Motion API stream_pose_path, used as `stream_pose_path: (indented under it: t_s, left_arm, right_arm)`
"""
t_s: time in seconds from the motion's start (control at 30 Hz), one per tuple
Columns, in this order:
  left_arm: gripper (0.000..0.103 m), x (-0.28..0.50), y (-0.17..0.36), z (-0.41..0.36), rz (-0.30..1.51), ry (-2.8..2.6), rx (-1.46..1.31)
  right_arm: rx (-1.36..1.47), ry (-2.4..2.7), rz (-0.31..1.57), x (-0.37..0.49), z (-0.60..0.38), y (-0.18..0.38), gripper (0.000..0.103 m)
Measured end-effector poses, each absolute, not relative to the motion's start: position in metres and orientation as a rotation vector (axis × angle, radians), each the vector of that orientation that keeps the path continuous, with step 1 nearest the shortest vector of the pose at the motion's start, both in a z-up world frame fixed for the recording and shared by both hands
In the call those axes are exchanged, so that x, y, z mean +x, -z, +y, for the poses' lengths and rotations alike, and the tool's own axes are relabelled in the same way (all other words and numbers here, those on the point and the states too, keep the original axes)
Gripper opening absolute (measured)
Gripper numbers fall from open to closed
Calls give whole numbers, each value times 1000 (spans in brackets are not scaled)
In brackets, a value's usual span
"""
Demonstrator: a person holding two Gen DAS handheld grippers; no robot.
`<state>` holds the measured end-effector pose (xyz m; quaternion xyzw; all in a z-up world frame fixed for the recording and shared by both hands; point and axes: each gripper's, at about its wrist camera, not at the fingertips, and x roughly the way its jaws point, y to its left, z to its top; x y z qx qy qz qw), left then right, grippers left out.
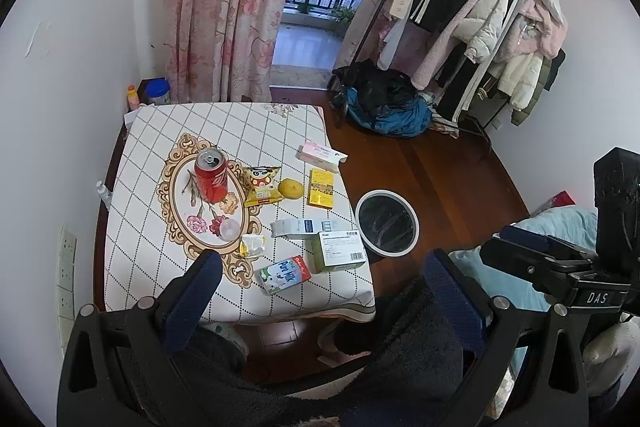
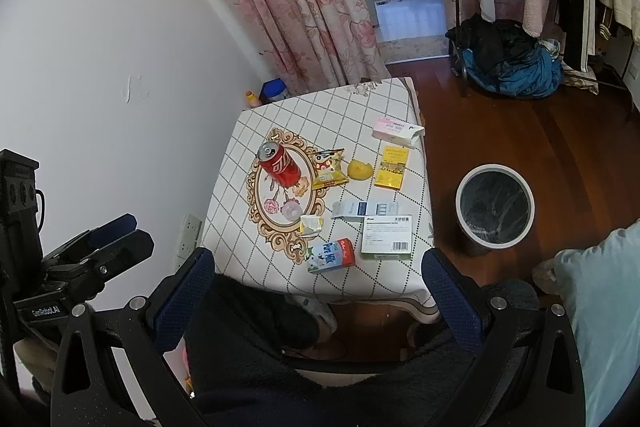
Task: Collect trash
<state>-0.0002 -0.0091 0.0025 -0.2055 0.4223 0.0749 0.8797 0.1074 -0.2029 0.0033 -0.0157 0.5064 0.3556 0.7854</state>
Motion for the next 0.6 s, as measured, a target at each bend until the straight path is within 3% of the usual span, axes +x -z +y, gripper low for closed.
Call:
stream_pose_path:
  t_s: [0.6]
  left_arm:
    - [103,1,-4,-10,881,-154,-428]
  right_arm:
    - [-43,-770,1087,106,-200,-7,103]
